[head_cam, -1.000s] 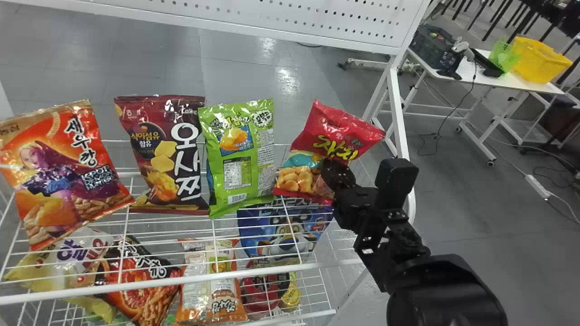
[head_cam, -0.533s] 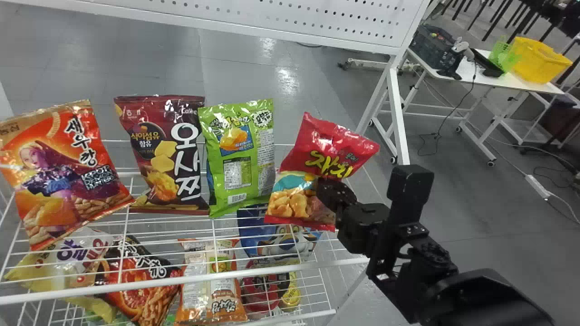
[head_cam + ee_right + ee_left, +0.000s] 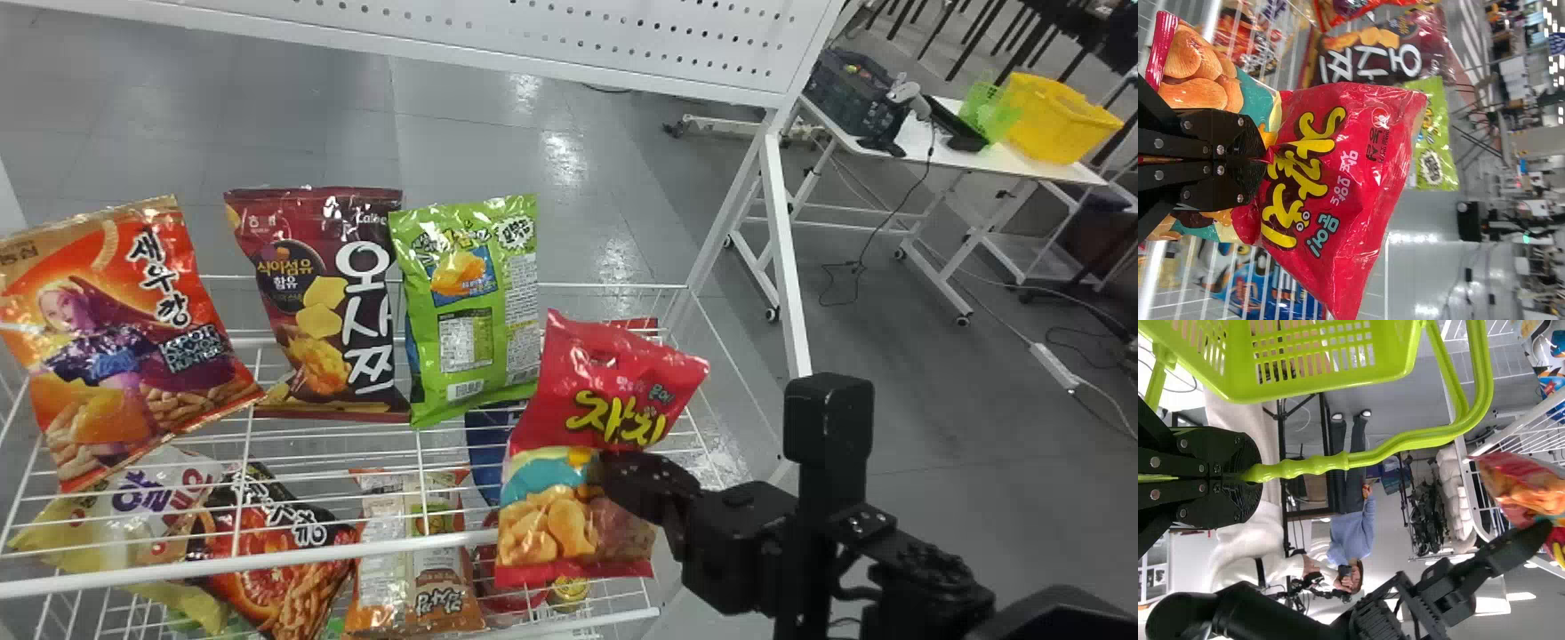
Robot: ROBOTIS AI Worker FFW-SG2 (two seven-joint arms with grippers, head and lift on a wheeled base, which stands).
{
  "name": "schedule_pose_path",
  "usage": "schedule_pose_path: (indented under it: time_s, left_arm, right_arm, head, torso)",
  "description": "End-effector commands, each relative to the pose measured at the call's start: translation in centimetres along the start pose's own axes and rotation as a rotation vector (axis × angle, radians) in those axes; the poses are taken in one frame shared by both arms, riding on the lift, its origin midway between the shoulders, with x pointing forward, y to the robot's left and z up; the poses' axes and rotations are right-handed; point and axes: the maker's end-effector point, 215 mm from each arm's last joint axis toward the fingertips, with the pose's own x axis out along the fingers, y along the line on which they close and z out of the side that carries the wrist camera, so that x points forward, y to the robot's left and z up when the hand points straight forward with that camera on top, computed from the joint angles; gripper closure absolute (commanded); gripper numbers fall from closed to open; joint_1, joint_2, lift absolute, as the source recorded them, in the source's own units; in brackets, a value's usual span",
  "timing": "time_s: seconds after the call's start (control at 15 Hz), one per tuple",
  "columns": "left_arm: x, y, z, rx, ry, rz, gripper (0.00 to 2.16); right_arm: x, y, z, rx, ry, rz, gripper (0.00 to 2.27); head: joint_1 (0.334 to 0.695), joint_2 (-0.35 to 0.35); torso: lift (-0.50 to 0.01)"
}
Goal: Hold basket handle with left hand then pick Jagalchi snack with right hand and place into basket
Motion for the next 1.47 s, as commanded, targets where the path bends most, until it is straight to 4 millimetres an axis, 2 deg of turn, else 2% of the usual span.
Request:
schedule_pose_path:
  time_s: [0.0,0.2,0.4,0.6,0.87,1.13,1.4]
  left_arm:
    - [0.3,0.0,-0.3,0.000,0.008,0.001,1.22]
    - [0.5,-0.1,-0.5,-0.002,0.007,0.000,1.22]
    - [0.6,-0.2,-0.5,-0.001,0.003,-0.001,1.22]
    - [0.8,-0.3,-0.3,0.004,-0.002,-0.005,1.22]
    - [0.7,-0.3,-0.2,0.008,-0.007,-0.007,1.22]
    - [0.7,-0.3,-0.2,0.008,-0.007,-0.007,1.22]
    - [0.7,-0.4,-0.2,0.009,-0.007,-0.009,1.22]
  right_arm:
    - [-2.2,0.7,-2.4,0.013,0.106,0.028,1.93]
    - [-4.6,2.1,-6.9,0.050,0.269,0.089,1.93]
    - [-5.7,3.1,-9.4,0.084,0.332,0.137,1.93]
    - [-7.2,3.4,-13.1,0.091,0.454,0.147,1.93]
    - [-7.7,4.6,-15.1,0.085,0.518,0.187,1.93]
    - [-8.2,8.4,-17.1,0.077,0.571,0.281,1.93]
    - [-8.0,10.2,-20.9,0.046,0.664,0.307,1.93]
  head:
    - [0.695,-0.350]
    - [0.695,-0.350]
    - [0.695,-0.350]
    - [0.695,-0.350]
    - [0.695,-0.350]
    - [0.695,-0.350]
    - [0.695,-0.350]
  torso:
    - [-0.010]
    - [-0.010]
    - [-0.010]
    - [-0.010]
    - [-0.010]
    - [-0.010]
    - [-0.010]
